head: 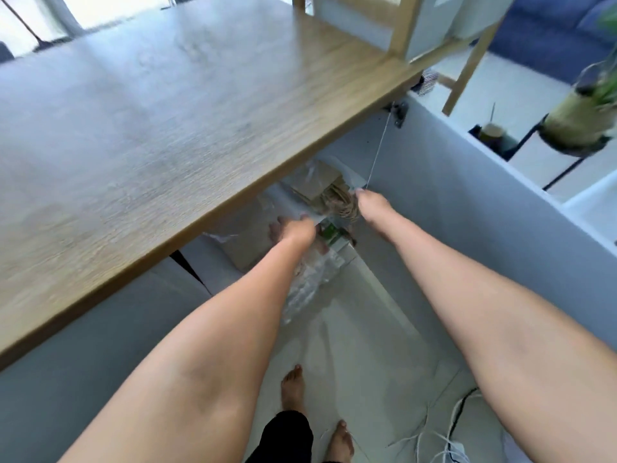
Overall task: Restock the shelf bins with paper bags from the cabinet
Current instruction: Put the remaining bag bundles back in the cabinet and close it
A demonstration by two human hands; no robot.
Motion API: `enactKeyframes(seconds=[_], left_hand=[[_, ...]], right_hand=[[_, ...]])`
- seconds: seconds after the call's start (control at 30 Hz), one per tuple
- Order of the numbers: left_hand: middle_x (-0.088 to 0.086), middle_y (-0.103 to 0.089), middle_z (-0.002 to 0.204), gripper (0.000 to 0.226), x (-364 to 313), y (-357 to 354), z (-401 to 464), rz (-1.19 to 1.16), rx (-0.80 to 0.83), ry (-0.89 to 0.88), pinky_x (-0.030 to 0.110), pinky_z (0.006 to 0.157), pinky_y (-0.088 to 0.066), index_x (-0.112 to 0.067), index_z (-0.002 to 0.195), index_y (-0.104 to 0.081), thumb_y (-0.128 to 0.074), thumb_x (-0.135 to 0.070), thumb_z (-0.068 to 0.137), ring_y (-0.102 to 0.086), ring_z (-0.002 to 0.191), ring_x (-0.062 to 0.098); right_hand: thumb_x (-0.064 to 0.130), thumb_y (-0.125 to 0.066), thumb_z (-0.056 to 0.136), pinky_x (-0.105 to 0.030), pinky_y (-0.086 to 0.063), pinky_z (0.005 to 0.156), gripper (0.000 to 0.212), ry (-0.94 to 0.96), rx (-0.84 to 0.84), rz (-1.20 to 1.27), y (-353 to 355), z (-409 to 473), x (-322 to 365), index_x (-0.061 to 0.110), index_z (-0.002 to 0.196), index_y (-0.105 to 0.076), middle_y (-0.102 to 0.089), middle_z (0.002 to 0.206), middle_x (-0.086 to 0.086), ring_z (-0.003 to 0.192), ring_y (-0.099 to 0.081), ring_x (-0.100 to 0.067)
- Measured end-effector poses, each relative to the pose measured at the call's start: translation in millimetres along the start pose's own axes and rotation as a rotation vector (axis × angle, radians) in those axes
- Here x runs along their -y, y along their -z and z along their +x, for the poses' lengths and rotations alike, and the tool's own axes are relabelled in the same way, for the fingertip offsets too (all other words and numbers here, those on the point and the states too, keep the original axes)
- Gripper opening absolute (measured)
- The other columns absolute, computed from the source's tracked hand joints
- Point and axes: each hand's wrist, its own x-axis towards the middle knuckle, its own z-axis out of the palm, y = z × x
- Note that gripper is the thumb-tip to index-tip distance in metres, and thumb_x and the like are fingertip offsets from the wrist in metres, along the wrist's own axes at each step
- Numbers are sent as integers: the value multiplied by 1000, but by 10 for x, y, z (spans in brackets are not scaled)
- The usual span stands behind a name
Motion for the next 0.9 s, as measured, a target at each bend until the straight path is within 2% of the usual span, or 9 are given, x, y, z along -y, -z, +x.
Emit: enactKeyframes(seconds=[0.03,0.07,0.13,0.23,0.33,0.43,0.53,0.63,0.9], left_hand=[[14,-32,154,92,-662,575,-331,45,11,-35,47,112,-33,-11,147,-33,-26,-75,82,-36,138,32],[15,-23,158,81,-1042,882,-715,-46,-29,28,46,116,-27,-7,150,-26,-28,-63,90,-28,142,34],[14,-11,161,68,-1293,1105,-1154,-130,-74,-108,42,121,-17,-3,153,-15,-29,-44,100,-14,148,32],[10,-5,163,67,-1588,1267,-1461,-12,-141,-244,38,122,-9,-5,154,-8,-28,-42,102,-4,150,24],[7,-3,163,65,-1790,1626,-1569,85,-223,-333,36,122,-8,-8,155,-7,-26,-42,102,-3,151,22],[6,-3,163,65,-1785,1896,-1570,194,-318,-353,37,122,-7,-10,155,-6,-25,-43,102,-3,151,22],[6,-2,163,66,-1633,2092,-1389,270,-349,-230,39,123,-6,-10,155,-5,-23,-44,102,-1,151,22],[6,0,163,66,-1499,2179,-1244,304,-340,-142,40,123,-3,-9,155,-4,-22,-44,102,3,151,22],[3,2,163,69,-1234,2156,-816,381,-302,-148,40,122,2,-16,156,-5,-15,-54,99,4,151,19]], right_hand=[[27,-23,105,-28,-27,109,47,-1,-29,-2,161,-80,-21,5,144,-40,-33,154,-15,141,-32,-29],[27,-23,105,-29,-27,109,48,5,-62,-3,327,-151,-41,5,144,-40,-33,153,-16,141,-32,-29],[27,-24,105,-30,-27,110,47,25,-108,-4,625,-270,-66,5,144,-40,-34,153,-15,141,-32,-29],[26,-24,104,-31,-29,108,46,61,-172,-3,1073,-423,-74,5,142,-42,-38,150,-15,137,-35,-31],[30,-23,104,-33,-30,106,46,96,-231,-73,1424,-476,-68,8,138,-44,-40,148,-15,135,-37,-31],[35,-26,102,-34,-25,112,50,133,-281,-149,1675,-401,-130,10,144,-39,-30,154,-14,141,-28,-28],[43,-30,100,-38,-12,119,61,101,-325,-295,1838,-285,-283,11,152,-21,-14,160,-10,148,-7,-27],[50,-31,98,-40,-8,120,72,39,-359,-441,1917,-157,-469,11,154,-7,0,162,-9,150,4,-27],[49,-22,100,-40,-3,122,71,-34,-376,-539,1915,232,-776,7,154,1,8,162,-11,150,8,-25]])
